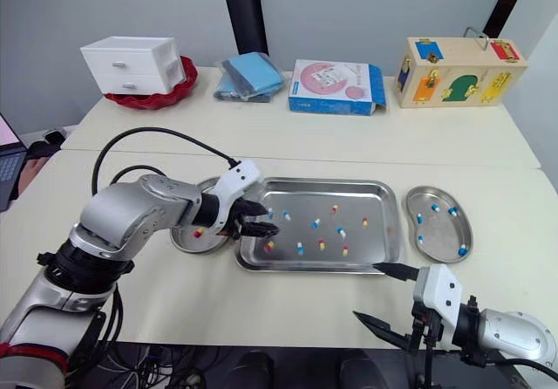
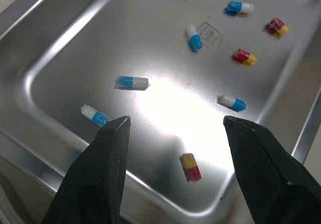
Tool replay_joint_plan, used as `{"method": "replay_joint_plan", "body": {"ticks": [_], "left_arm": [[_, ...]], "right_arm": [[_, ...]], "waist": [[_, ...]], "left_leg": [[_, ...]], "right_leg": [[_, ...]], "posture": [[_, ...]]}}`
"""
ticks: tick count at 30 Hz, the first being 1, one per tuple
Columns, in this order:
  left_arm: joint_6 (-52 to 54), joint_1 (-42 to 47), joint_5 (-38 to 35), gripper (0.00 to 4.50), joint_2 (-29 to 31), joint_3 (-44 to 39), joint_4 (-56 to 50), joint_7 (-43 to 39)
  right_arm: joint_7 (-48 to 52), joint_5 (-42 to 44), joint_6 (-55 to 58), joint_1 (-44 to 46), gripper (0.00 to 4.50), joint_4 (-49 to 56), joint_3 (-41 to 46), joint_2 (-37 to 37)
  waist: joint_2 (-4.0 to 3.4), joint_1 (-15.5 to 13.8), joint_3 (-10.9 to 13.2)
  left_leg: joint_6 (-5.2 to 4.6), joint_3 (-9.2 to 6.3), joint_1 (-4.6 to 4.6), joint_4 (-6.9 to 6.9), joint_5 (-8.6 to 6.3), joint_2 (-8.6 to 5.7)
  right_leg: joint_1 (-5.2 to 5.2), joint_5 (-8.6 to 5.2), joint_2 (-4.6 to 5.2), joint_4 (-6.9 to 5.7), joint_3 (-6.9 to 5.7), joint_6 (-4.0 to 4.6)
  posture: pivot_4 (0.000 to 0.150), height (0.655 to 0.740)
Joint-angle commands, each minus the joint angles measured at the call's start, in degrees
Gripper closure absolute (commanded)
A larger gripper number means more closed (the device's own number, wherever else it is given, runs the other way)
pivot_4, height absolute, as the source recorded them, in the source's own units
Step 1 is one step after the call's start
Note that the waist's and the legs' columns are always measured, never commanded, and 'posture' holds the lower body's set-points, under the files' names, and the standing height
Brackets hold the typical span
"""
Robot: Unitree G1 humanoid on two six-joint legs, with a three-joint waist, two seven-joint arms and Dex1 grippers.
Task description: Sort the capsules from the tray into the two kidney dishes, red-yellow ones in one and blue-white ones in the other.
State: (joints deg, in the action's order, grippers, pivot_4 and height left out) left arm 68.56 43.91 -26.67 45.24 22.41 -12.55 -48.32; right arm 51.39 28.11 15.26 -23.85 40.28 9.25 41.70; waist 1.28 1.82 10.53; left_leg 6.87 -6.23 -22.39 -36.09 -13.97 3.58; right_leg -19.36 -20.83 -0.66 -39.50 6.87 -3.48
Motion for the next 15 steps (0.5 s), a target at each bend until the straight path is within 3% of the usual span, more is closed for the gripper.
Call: {"method": "replay_joint_plan", "body": {"ticks": [1, 15], "left_arm": [[-1.26, 1.35, 1.13, 1.47, 1.52, 2.9, -0.59, -3.61], [-2.56, 5.07, 6.51, 1.47, -0.83, 10.21, 5.39, -7.86]], "right_arm": [[-0.02, -0.05, -1.33, 0.12, 0.0, 2.08, -0.18, -0.23], [-0.46, -0.4, -1.52, 0.75, 0.0, 1.72, -2.23, -0.47]], "waist": [[0.0, -0.05, 0.0], [0.0, -0.15, 0.01]], "left_leg": [[0.0, 0.0, 0.0, -0.01, 0.0, -0.01], [0.0, -0.04, -0.04, -0.02, 0.0, 0.0]], "right_leg": [[0.0, 0.0, 0.0, 0.0, 0.0, 0.0], [0.0, 0.0, 0.0, 0.0, -0.04, 0.0]], "posture": [[0.15, 0.74], [0.15, 0.74]]}}
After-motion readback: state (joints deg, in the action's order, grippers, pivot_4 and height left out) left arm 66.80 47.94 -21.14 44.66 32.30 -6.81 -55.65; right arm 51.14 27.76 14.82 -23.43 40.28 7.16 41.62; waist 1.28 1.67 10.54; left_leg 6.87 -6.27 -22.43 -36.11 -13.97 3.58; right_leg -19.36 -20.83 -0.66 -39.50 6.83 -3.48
